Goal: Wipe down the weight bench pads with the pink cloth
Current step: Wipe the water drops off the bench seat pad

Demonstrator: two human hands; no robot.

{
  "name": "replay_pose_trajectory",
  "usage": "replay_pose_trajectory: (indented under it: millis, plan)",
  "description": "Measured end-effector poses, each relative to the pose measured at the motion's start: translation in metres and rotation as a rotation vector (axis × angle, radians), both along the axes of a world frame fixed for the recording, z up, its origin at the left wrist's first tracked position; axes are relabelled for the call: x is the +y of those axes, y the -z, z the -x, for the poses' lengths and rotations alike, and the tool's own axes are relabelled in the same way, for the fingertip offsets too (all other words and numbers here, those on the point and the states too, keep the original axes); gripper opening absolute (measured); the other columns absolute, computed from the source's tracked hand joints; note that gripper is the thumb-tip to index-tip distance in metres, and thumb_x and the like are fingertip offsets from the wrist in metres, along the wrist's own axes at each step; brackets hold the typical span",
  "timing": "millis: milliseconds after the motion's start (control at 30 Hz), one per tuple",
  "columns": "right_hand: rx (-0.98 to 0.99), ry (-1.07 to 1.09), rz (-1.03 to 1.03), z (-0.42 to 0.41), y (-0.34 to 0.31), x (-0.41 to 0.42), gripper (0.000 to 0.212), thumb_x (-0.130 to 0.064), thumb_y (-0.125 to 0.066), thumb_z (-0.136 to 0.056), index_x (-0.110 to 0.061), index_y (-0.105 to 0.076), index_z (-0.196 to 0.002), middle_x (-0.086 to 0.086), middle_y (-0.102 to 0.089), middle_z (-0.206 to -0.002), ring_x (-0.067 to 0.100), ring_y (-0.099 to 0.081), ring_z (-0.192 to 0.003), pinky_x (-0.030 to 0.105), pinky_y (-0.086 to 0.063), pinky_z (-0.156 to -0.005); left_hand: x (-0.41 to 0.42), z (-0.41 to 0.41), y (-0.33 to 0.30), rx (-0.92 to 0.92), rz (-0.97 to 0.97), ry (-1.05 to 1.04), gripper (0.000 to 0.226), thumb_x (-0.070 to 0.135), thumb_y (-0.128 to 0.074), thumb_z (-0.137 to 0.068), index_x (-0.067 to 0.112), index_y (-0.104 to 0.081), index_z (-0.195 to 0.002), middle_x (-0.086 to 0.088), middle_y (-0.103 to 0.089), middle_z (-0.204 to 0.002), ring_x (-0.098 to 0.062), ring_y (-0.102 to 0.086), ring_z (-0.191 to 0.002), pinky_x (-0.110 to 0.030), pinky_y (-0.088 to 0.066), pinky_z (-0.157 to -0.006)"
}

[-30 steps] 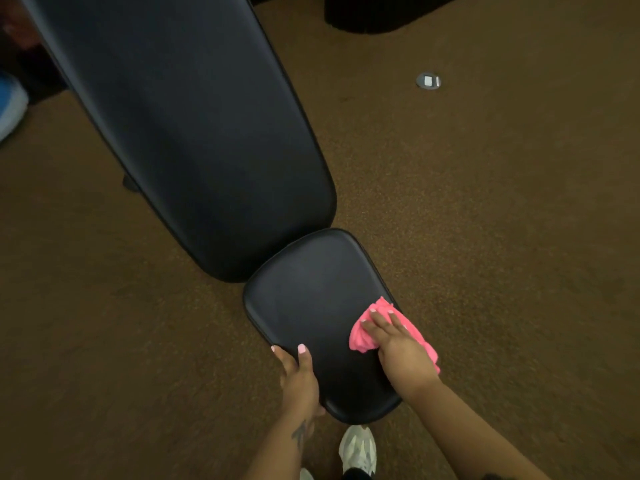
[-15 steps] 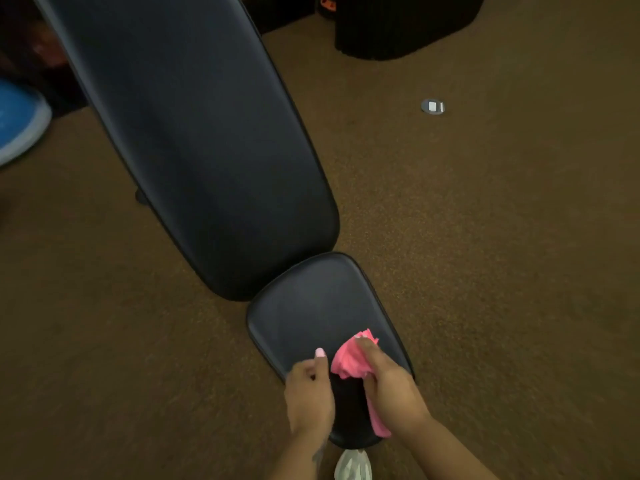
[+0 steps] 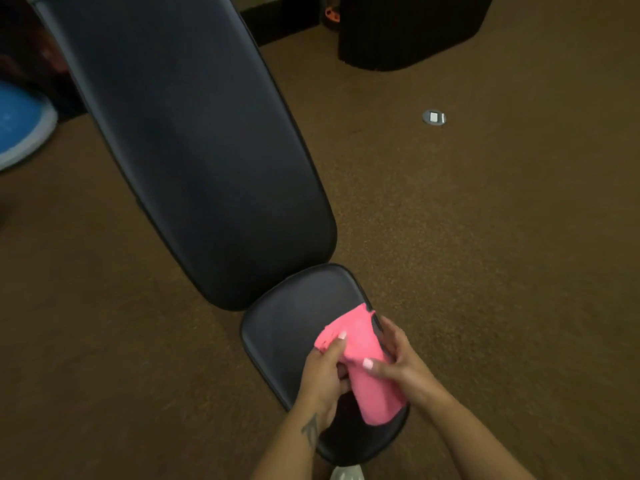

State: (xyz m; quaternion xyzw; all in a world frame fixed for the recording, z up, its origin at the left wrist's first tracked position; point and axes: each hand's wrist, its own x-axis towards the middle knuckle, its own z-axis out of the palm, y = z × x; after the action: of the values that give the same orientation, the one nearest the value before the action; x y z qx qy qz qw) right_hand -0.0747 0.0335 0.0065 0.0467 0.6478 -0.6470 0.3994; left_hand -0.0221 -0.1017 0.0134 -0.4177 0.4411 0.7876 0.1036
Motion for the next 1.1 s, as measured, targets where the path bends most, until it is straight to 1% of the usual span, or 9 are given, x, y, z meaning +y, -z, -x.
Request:
replay_pose_trajectory:
  millis: [100,233,367,433,633,767,900,1000,1100]
  plan:
    - [-0.194,0.005,0.094,0.01,0.009,0.01,0.116,-0.034,-0.094,-0.033,-0.006,-0.04,-0.132,0.016,-0.065,-0.115,0.026,-0.063,-0.103,0.034,-0.05,-0.088,-0.004,0.006,0.002,0.036,0.008,0.01,0.021,0.023,-0.05,-0.099,0.015,-0.062,-0.113,-0.009,-0.074,-0.1,-0.023,-0.071,-0.093,-0.04,-0.058,-0.073]
    - [-0.233,-0.095,-0.031,0.024,0.007,0.008,0.099,-0.035,-0.093,-0.035,-0.005,-0.054,-0.121,0.013,-0.067,-0.112,0.027,-0.065,-0.101,0.034,-0.05,-0.082,-0.015,0.012,0.005,0.046,0.046,0.081,0.03,0.027,-0.058,-0.094,0.015,-0.061,-0.122,-0.007,-0.072,-0.112,-0.021,-0.069,-0.103,-0.042,-0.059,-0.08]
    - [-0.345,-0.204,-0.072,0.043,-0.006,-0.007,0.053,-0.019,-0.078,-0.06,-0.007,-0.064,-0.109,0.014,-0.07,-0.105,0.025,-0.067,-0.095,0.03,-0.053,-0.075,-0.024,0.025,0.009,0.039,0.047,0.083,0.034,0.023,-0.061,-0.093,0.015,-0.058,-0.126,-0.006,-0.071,-0.114,-0.02,-0.068,-0.104,-0.04,-0.059,-0.077]
    - [-0.356,-0.203,-0.127,0.055,-0.007,-0.015,0.052,-0.021,-0.078,-0.06,-0.007,-0.065,-0.108,0.013,-0.071,-0.103,0.026,-0.067,-0.096,0.034,-0.053,-0.079,-0.03,0.032,0.009,0.036,0.04,0.069,0.032,0.023,-0.06,-0.094,0.015,-0.058,-0.124,-0.008,-0.07,-0.115,-0.022,-0.068,-0.104,-0.041,-0.059,-0.076]
    - [-0.145,-0.08,-0.4,0.086,-0.007,-0.037,0.04,-0.018,-0.08,-0.068,-0.011,-0.063,-0.104,0.001,-0.07,-0.091,0.016,-0.065,-0.081,0.027,-0.048,-0.06,-0.046,0.058,0.018,-0.04,0.097,0.031,0.033,0.03,-0.069,-0.087,0.016,-0.062,-0.116,-0.005,-0.07,-0.11,-0.022,-0.068,-0.1,-0.037,-0.06,-0.066]
    - [0.09,-0.053,-0.554,0.1,0.008,-0.048,0.036,-0.025,-0.079,-0.071,-0.014,-0.061,-0.1,-0.001,-0.064,-0.092,0.015,-0.059,-0.081,0.025,-0.043,-0.062,-0.056,0.072,0.028,-0.083,0.178,0.127,0.032,0.029,-0.068,-0.088,0.02,-0.059,-0.118,-0.001,-0.067,-0.11,-0.017,-0.066,-0.097,-0.028,-0.056,-0.059]
    - [0.142,-0.124,-0.611,0.105,0.022,-0.057,0.03,-0.02,-0.064,-0.085,-0.009,-0.057,-0.112,-0.001,-0.057,-0.095,0.016,-0.053,-0.085,0.022,-0.037,-0.06,-0.058,0.083,0.048,-0.181,0.257,0.138,0.035,0.024,-0.065,-0.091,0.016,-0.057,-0.124,-0.003,-0.065,-0.112,-0.019,-0.066,-0.094,-0.033,-0.059,-0.063]
    - [0.082,-0.129,-0.617,0.104,0.032,-0.06,0.026,-0.018,-0.058,-0.088,-0.011,-0.055,-0.113,0.003,-0.059,-0.101,0.018,-0.054,-0.089,0.026,-0.039,-0.073,-0.057,0.085,0.059,-0.26,0.37,0.115,0.05,0.03,-0.068,-0.088,0.016,-0.049,-0.131,-0.006,-0.06,-0.122,-0.021,-0.064,-0.099,-0.034,-0.059,-0.066]
    - [0.197,-0.172,-0.755,0.107,0.041,-0.059,0.023,-0.021,-0.058,-0.086,-0.013,-0.054,-0.107,0.004,-0.061,-0.1,0.019,-0.053,-0.087,0.028,-0.037,-0.074,-0.053,0.086,0.058,-0.279,0.651,0.125,0.065,0.033,-0.075,-0.081,0.016,-0.041,-0.134,-0.005,-0.049,-0.13,-0.019,-0.056,-0.103,-0.03,-0.049,-0.083]
